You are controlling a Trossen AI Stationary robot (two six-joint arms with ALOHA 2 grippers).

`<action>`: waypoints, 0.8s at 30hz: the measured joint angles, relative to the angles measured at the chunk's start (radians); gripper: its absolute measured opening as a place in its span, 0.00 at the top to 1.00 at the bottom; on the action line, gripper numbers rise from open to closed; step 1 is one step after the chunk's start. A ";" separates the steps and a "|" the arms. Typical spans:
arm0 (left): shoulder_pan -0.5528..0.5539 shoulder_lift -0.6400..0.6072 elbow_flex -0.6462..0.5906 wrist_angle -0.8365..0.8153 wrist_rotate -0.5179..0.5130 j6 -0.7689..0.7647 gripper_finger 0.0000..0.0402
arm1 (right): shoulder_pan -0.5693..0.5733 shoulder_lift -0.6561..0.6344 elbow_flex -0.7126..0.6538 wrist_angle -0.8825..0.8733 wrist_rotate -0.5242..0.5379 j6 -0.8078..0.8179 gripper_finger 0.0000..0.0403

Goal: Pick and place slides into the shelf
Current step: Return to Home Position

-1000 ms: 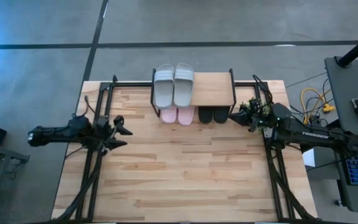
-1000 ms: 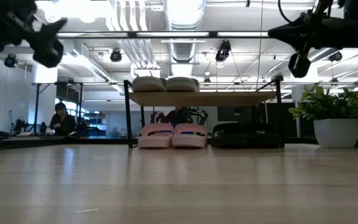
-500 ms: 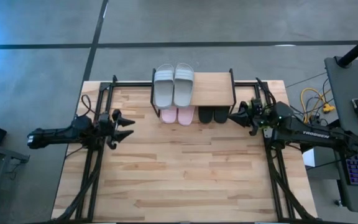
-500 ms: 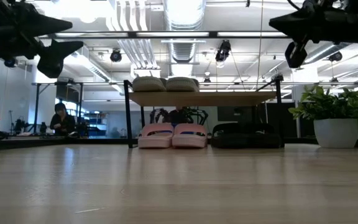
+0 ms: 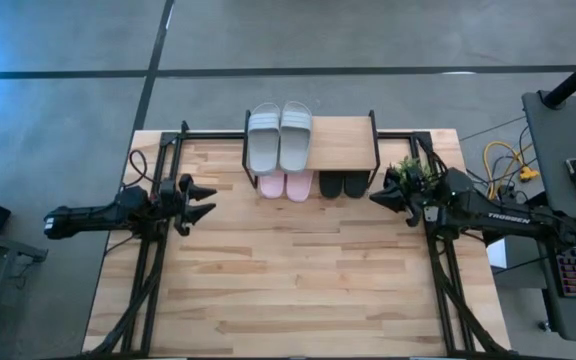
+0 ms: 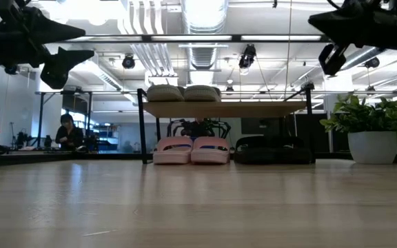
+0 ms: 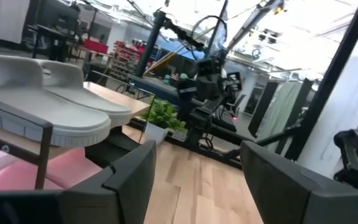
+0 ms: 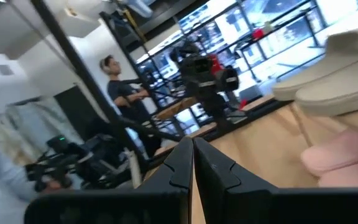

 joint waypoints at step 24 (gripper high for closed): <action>0.000 0.003 -0.020 0.006 -0.065 -0.021 0.45 | 0.338 -0.056 -0.127 0.053 0.346 -0.051 0.98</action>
